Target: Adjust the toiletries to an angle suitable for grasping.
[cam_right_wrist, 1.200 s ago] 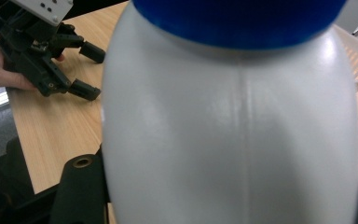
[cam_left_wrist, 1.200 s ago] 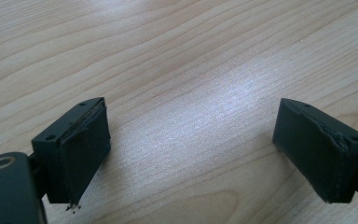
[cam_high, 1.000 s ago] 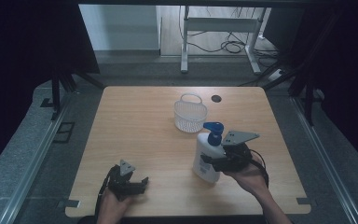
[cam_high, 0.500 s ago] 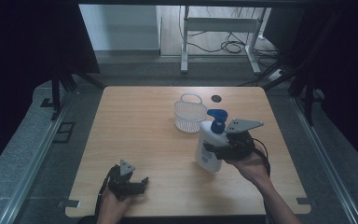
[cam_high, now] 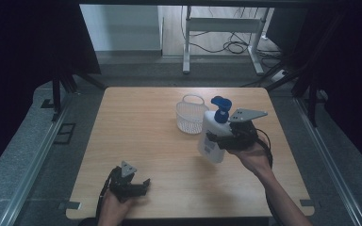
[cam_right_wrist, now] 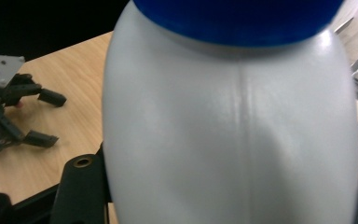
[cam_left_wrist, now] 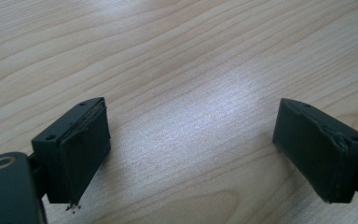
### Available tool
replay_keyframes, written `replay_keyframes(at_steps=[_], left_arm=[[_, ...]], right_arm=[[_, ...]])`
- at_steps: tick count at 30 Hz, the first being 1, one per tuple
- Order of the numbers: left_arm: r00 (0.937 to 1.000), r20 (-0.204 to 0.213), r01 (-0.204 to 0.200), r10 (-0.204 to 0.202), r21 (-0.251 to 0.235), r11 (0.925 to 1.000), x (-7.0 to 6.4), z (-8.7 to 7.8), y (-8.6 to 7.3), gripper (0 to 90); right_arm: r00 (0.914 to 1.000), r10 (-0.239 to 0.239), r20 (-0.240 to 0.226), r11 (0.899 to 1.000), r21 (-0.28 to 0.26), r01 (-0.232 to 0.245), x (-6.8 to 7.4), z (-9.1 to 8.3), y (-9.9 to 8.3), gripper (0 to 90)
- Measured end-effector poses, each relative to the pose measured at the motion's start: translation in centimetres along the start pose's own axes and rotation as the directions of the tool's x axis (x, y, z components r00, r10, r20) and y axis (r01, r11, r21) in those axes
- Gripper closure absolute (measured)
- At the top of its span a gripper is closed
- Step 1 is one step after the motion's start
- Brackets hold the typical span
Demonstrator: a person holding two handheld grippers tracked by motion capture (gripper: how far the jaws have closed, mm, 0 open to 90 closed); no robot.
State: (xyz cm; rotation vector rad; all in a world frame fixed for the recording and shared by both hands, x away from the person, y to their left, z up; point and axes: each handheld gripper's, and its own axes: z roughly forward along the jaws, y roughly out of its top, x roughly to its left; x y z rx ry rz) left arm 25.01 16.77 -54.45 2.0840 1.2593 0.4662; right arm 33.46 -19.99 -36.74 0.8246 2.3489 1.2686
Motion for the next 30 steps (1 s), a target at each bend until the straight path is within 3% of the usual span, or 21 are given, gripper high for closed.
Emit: replay_keyframes(at_steps=[18, 30], left_arm=[[1.0, 0.0, -0.001, 0.001, -0.001, 1.0, 0.0, 0.0, 0.0, 10.6], [1.0, 0.001, -0.002, 0.002, 0.002, 1.0, 0.0, 0.0, 0.0, 10.6]], right_arm=[[0.9994, -0.019, 0.029, 1.0, -0.016, 0.019, -1.9, 0.6, 2.9, 37.5], [0.9993, -0.038, 0.006, 0.999, -0.032, 0.038, -3.0, 1.2, 4.6, 37.6]])
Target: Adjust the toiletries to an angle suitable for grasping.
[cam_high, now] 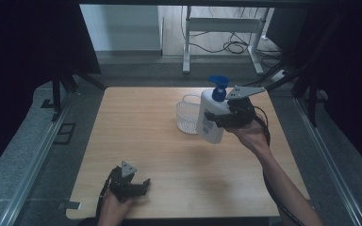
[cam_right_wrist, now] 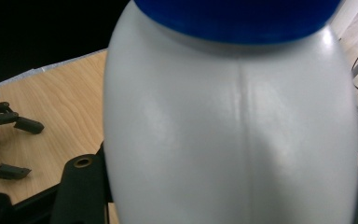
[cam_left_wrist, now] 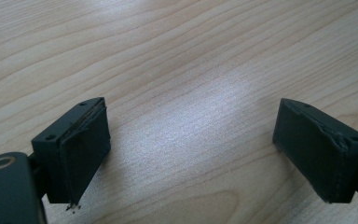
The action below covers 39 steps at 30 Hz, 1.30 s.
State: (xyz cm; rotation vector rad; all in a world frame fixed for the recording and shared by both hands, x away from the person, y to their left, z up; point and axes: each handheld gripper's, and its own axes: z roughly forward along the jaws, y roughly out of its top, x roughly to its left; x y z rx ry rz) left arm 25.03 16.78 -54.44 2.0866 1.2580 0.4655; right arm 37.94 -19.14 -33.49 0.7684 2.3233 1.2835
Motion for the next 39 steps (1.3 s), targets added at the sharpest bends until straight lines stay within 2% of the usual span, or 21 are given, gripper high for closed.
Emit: replay_keyframes(at_steps=[10, 22, 29, 33, 39], left_arm=[[1.0, 0.0, 0.001, -0.001, -0.002, 1.0, 0.0, 0.0, 0.0, 10.6], [1.0, 0.0, 0.0, 0.0, -0.001, 1.0, 0.0, 0.0, 0.0, 10.6], [1.0, -0.001, 0.0, 0.0, 0.0, 1.0, 0.0, 0.0, 0.0, 10.6], [1.0, -0.001, -0.001, 0.001, -0.001, 1.0, 0.0, 0.0, 0.0, 10.6], [1.0, 0.0, 0.0, 0.0, 0.0, 1.0, 0.0, 0.0, 0.0, 10.6]], right_arm=[[0.9996, -0.004, -0.027, 1.0, -0.013, 0.003, -0.7, 0.8, 1.0, 37.6], [0.9979, -0.033, -0.056, 0.999, -0.035, 0.031, -1.7, 2.1, 2.3, 37.7], [0.9952, -0.057, -0.079, 0.997, -0.046, 0.054, -2.4, 2.9, 3.1, 37.7], [0.9916, -0.087, -0.096, 0.996, -0.041, 0.084, -3.0, 3.6, 3.7, 37.7], [0.9896, -0.09, -0.113, 0.995, -0.041, 0.085, -3.6, 4.2, 4.0, 37.7]])
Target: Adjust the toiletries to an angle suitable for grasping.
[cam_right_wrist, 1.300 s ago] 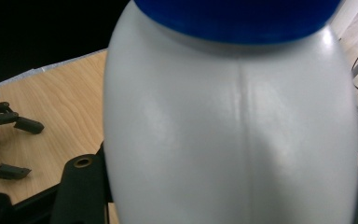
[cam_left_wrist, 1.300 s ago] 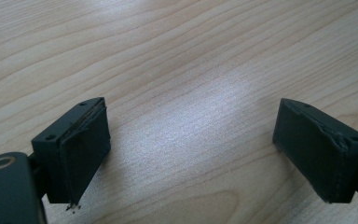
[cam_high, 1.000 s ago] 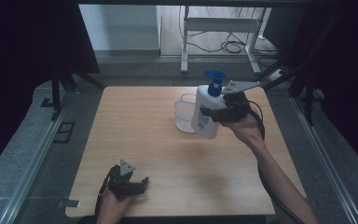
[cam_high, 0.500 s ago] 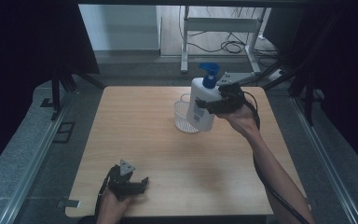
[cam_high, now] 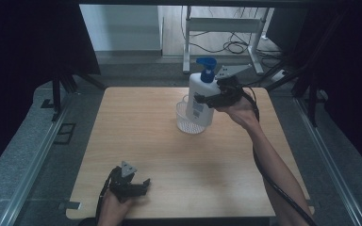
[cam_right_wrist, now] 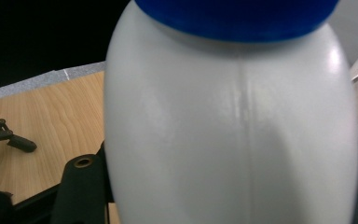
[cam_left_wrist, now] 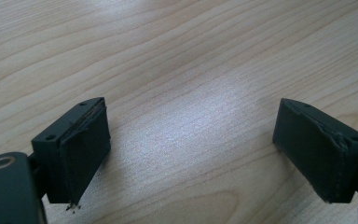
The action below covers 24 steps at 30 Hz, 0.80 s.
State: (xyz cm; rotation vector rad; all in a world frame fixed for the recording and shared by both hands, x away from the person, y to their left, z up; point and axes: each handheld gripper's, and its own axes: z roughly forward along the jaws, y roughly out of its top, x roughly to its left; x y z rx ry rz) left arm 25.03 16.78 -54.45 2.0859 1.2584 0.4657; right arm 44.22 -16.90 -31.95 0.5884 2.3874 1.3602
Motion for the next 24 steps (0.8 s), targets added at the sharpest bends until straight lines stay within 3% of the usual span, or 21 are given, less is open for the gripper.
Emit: replay_keyframes(at_steps=[12, 24], left_arm=[[1.0, -0.001, 0.0, 0.0, -0.001, 1.0, 0.0, 0.0, 0.0, 10.6], [1.0, -0.001, 0.0, 0.0, -0.002, 1.0, 0.0, 0.0, 0.0, 10.6]], right_arm=[[0.9999, -0.008, -0.015, 1.0, 0.01, 0.008, -1.9, 1.2, 0.3, 37.8], [0.999, -0.035, -0.026, 0.999, 0.019, 0.036, -2.7, 2.7, 1.0, 37.8]])
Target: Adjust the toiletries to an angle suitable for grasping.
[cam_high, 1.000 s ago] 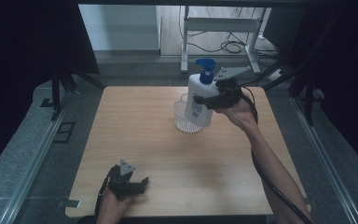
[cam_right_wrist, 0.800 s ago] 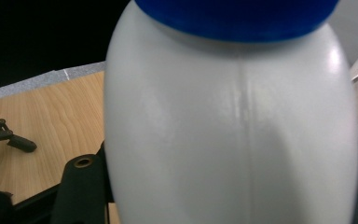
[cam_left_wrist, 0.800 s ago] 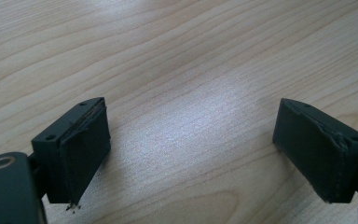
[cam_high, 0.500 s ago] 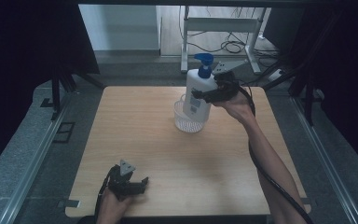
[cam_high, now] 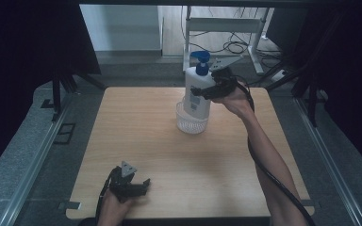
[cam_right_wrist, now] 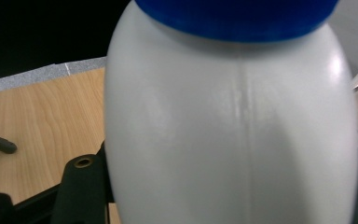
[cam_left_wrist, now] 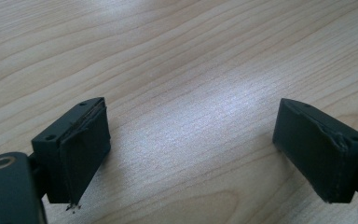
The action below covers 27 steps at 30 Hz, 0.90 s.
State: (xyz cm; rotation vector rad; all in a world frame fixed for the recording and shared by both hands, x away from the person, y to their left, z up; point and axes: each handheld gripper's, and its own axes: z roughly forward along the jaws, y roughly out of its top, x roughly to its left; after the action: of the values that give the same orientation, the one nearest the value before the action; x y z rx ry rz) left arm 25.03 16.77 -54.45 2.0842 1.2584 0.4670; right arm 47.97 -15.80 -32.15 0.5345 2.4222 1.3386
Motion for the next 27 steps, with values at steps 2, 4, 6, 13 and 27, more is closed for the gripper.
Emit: replay_keyframes(at_steps=[2, 4, 6, 13, 27], left_arm=[[1.0, 0.0, 0.0, 0.0, 0.0, 1.0, 0.0, 0.0, 0.0, 10.6], [1.0, 0.0, -0.004, 0.004, 0.003, 1.0, 0.0, 0.0, 0.0, 10.6], [1.0, 0.0, -0.003, 0.003, 0.003, 1.0, 0.0, 0.0, 0.0, 10.6], [1.0, 0.001, -0.003, 0.003, 0.003, 1.0, 0.0, 0.0, 0.0, 10.6], [1.0, 0.0, -0.006, 0.006, 0.006, 1.0, 0.0, 0.0, 0.0, 10.6]], right_arm=[[1.0, -0.001, 0.0, 1.0, 0.005, 0.001, -0.1, 0.3, 0.1, 37.8], [1.0, -0.002, 0.0, 1.0, 0.008, 0.002, -0.3, 0.6, 0.1, 37.8], [1.0, -0.002, 0.0, 1.0, 0.011, 0.002, -0.5, 0.9, 0.1, 37.9], [1.0, 0.0, -0.006, 1.0, 0.029, 0.0, -1.0, 2.1, -0.2, 37.8], [0.9995, -0.005, -0.03, 0.999, 0.047, 0.006, -1.3, 3.9, -1.4, 37.8]])
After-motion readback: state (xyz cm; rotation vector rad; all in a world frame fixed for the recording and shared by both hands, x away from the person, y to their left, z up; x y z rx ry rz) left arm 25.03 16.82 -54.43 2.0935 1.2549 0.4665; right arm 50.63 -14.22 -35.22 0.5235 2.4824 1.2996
